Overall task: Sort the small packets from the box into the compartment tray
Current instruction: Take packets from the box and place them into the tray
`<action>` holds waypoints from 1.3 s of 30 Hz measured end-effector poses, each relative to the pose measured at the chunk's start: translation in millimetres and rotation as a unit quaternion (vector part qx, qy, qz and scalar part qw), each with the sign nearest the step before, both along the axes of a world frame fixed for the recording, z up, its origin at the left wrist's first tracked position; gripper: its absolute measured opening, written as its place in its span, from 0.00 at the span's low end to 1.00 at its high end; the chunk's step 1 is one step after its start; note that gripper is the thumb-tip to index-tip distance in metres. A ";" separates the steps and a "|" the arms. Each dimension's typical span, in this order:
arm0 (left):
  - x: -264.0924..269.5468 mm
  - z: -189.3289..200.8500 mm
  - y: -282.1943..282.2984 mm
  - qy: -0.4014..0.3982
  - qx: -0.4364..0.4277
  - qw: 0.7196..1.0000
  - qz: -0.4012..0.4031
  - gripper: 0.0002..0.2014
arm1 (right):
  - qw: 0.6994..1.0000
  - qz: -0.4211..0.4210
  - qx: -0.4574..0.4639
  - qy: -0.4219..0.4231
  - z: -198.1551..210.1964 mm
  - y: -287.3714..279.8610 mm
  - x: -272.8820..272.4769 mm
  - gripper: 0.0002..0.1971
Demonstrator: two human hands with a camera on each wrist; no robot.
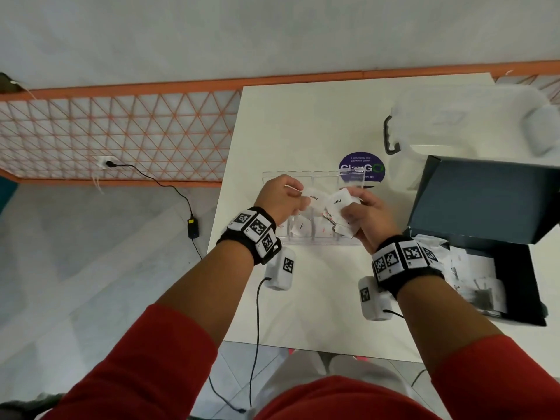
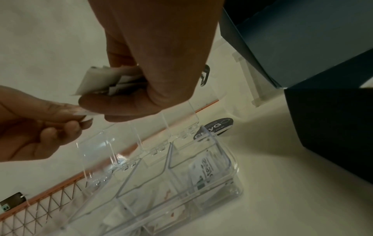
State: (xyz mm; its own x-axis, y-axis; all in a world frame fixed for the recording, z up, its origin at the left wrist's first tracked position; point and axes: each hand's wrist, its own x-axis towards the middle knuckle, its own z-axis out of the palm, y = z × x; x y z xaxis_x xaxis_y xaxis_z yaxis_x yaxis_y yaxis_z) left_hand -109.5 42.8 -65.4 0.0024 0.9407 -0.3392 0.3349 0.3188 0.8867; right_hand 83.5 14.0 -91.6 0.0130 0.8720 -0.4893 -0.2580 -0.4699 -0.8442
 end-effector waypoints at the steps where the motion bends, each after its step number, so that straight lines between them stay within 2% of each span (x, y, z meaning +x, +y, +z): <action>1: -3.1 -0.2 1.7 0.018 0.016 1.000 0.000 0.09 | 1.000 -0.001 0.000 0.002 0.5 -0.5 1.3 0.20; 4: -10.1 -0.3 6.0 0.069 0.053 0.996 -0.025 0.07 | 1.000 -0.003 0.000 0.009 1.9 -1.9 5.3 0.20; 6: -11.5 -0.9 8.2 0.132 0.067 0.987 -0.053 0.06 | 1.000 -0.004 -0.002 0.012 2.0 -3.1 7.6 0.20; 11: -4.4 -12.6 9.7 0.248 0.063 0.961 -0.105 0.05 | 0.999 -0.007 -0.001 0.032 2.2 -5.5 12.4 0.21; 15: 5.1 -23.5 10.6 0.314 0.049 0.932 -0.172 0.09 | 0.998 -0.021 0.003 0.052 4.1 -4.6 17.4 0.21; 19: 8.6 -34.2 15.8 0.391 0.008 0.886 -0.248 0.12 | 0.999 -0.020 0.002 0.041 0.8 -2.0 22.3 0.22; 25: 10.5 -44.4 18.2 0.453 -0.040 0.825 -0.334 0.17 | 1.000 -0.010 -0.006 0.027 -4.0 1.9 26.3 0.22; 28: 11.0 -46.2 13.9 0.464 -0.022 0.809 -0.360 0.19 | 0.999 -0.010 -0.008 0.030 -3.3 4.8 26.1 0.21; 34: 17.1 -39.8 17.9 0.512 -0.026 0.760 -0.398 0.14 | 1.000 -0.011 -0.007 0.017 -2.9 9.9 20.4 0.20; 37: 19.6 -33.6 17.7 0.523 -0.027 0.754 -0.397 0.10 | 1.000 -0.005 -0.004 0.012 -2.2 9.9 16.7 0.20; 39: 19.3 -26.0 16.7 0.520 -0.015 0.764 -0.381 0.08 | 1.000 0.002 -0.002 0.013 -2.2 9.7 16.0 0.20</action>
State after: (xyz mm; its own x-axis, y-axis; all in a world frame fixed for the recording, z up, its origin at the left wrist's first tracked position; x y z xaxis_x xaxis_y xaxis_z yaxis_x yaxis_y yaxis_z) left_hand -90.2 59.5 -91.4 0.2607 0.7922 -0.5517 0.9521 -0.3057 0.0109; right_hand 99.5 23.7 -93.7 -0.0037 0.8696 -0.4937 -0.2784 -0.4751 -0.8348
